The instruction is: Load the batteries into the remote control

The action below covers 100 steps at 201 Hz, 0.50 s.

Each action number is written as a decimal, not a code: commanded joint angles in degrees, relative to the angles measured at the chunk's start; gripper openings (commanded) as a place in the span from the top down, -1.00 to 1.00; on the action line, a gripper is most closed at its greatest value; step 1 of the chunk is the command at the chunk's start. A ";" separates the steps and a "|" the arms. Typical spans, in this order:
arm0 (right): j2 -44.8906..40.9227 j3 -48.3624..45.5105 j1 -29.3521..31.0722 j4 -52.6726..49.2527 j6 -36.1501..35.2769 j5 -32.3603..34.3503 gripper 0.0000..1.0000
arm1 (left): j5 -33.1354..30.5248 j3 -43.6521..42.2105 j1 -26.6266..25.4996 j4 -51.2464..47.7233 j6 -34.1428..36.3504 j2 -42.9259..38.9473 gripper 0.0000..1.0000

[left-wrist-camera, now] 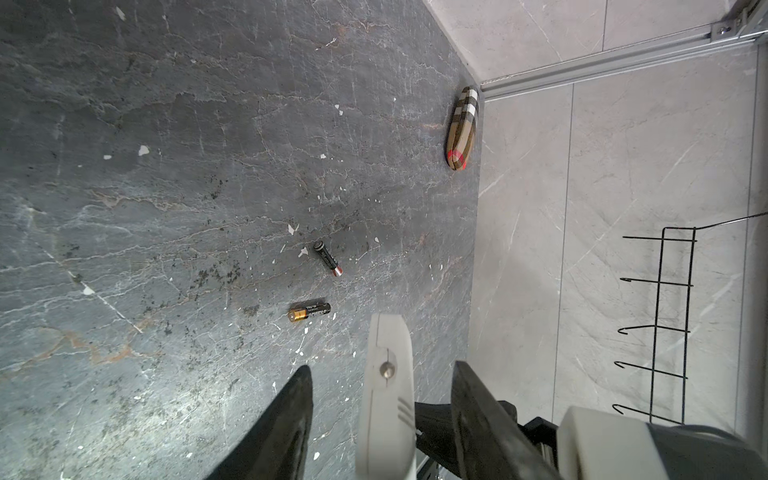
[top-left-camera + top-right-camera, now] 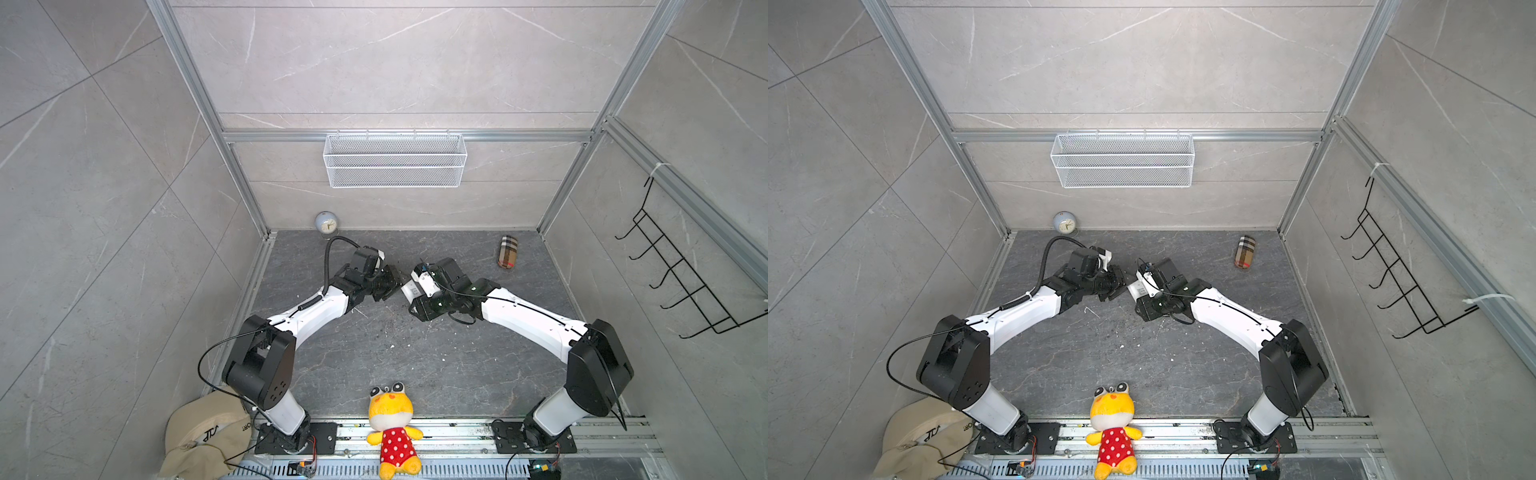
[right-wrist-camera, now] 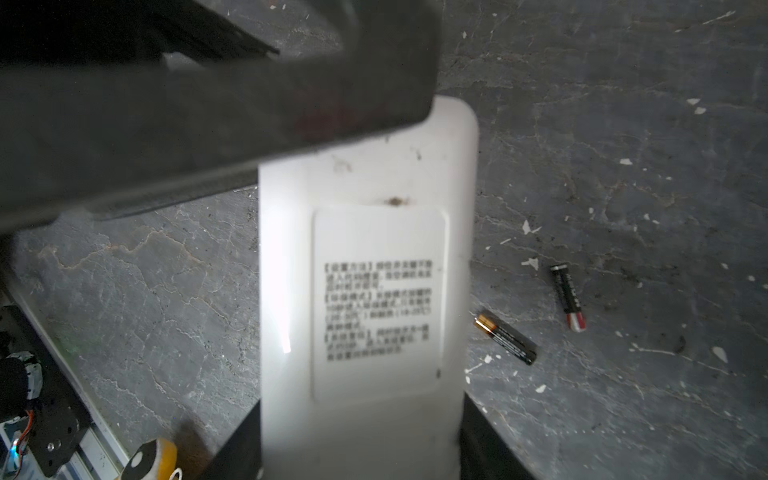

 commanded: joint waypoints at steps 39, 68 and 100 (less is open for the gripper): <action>2.87 4.85 0.25 0.36 1.74 -2.97 -0.01 | 1.24 -1.54 -0.35 6.09 -1.38 -0.42 0.13; 3.61 5.87 0.23 -0.65 1.45 -2.75 -0.01 | 1.25 -1.98 -0.37 6.15 -1.50 -0.69 0.28; 3.30 5.96 0.21 -0.78 1.58 -2.78 -0.02 | 1.39 -2.39 -0.35 7.13 -2.07 -0.59 0.46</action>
